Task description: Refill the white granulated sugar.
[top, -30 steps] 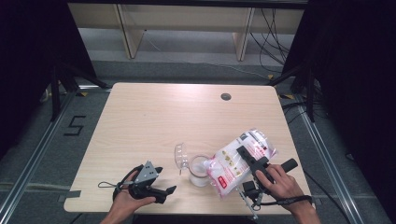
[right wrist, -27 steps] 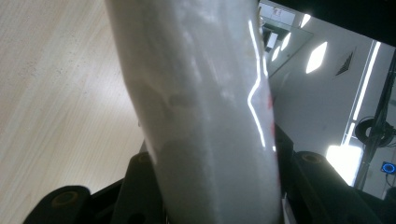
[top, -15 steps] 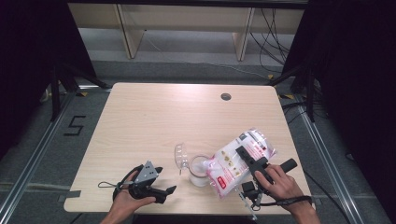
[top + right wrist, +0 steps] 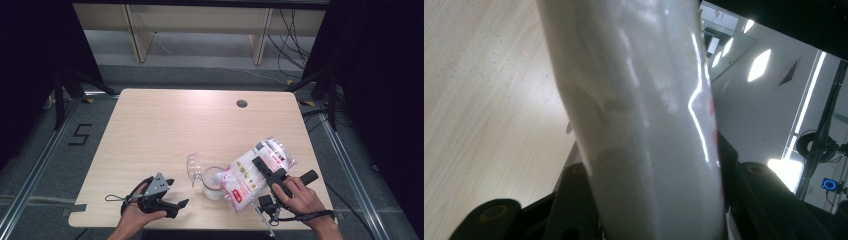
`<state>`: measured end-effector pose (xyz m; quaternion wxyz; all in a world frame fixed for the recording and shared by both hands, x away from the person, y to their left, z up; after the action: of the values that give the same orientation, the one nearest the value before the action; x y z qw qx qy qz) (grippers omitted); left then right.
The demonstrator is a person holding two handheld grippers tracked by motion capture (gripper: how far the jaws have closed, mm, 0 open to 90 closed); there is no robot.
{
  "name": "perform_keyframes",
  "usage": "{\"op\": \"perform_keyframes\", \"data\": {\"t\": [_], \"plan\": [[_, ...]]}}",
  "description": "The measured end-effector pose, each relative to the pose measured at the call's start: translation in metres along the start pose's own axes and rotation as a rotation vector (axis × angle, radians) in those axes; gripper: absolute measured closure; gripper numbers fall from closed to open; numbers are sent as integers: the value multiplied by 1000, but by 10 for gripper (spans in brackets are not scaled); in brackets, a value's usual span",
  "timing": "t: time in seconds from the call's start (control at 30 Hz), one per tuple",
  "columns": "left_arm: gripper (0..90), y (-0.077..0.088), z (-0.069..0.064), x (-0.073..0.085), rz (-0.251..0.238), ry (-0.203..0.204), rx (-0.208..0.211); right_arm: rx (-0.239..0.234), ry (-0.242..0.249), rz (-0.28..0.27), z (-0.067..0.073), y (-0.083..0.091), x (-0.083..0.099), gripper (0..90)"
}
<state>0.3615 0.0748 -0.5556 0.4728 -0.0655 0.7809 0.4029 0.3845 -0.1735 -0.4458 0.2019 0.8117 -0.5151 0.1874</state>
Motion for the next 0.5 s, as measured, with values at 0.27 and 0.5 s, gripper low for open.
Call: {"op": "perform_keyframes", "data": {"t": [0.27,0.5], "plan": [[158,-1,0,0,-5,-5,-2,-3,19,1,-2,1,-1,619],[158,0,0,0,-3,3,1,0,16,2,-3,1,-1,620]]}}
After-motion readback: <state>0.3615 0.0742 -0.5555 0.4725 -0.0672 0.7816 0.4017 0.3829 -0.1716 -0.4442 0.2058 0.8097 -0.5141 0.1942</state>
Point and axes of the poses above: each handheld gripper's, and its own axes: y roughly backward along the jaws, x roughly out of its underside, z roughly to its left, the point moved 10 cm from there along -y, roughly forward along the jaws, and after that the axes turned 11 degrees about y, right-handed, at the moved point
